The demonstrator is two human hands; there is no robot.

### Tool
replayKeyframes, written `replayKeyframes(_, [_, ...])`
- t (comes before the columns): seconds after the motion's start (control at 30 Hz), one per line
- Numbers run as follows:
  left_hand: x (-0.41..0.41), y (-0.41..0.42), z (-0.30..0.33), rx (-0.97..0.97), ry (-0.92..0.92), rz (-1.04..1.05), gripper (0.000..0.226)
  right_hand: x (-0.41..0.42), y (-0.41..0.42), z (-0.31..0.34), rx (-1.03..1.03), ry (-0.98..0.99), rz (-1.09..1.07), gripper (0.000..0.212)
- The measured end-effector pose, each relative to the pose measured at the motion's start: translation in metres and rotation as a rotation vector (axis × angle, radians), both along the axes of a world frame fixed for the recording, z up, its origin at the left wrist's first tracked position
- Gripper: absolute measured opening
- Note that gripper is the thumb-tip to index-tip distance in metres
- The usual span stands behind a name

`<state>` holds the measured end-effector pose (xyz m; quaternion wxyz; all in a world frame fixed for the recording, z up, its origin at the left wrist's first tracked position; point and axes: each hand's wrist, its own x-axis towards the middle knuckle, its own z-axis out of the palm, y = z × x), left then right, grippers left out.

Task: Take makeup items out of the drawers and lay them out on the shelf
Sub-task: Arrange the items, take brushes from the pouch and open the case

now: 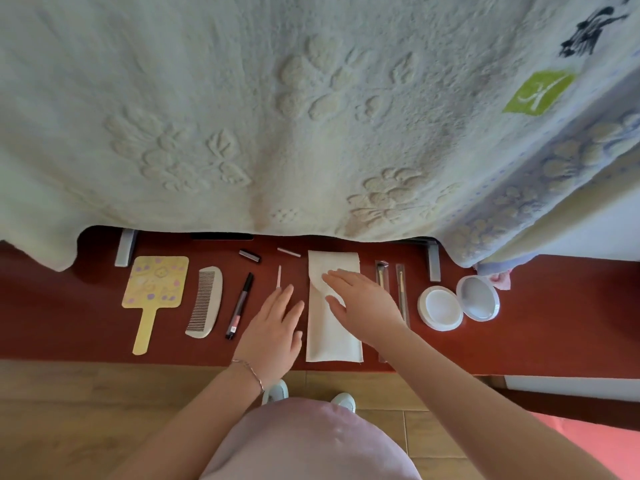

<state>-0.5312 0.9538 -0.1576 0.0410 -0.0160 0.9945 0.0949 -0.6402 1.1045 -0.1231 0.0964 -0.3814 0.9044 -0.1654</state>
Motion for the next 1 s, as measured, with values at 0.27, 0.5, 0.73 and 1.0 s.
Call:
replayKeyframes(0.27, [0.020,-0.008,-0.011,-0.007,-0.080,0.095,0.060,-0.027,-0.086,-0.019,0.083,0.253,0.022,0.005])
replayKeyframes(0.5, [0.023,-0.014,-0.016,0.047,-0.089,0.115,0.058,-0.033,-0.107,-0.031,0.299,0.251,0.011,0.018])
replayKeyframes(0.73, [0.018,-0.012,-0.016,0.099,-0.096,0.116,0.057,-0.031,-0.108,-0.036,0.433,0.303,0.031,0.013])
replayKeyframes(1.0, [0.013,-0.008,-0.014,0.182,-0.098,0.133,0.055,-0.028,-0.101,-0.043,0.301,0.433,0.043,0.015])
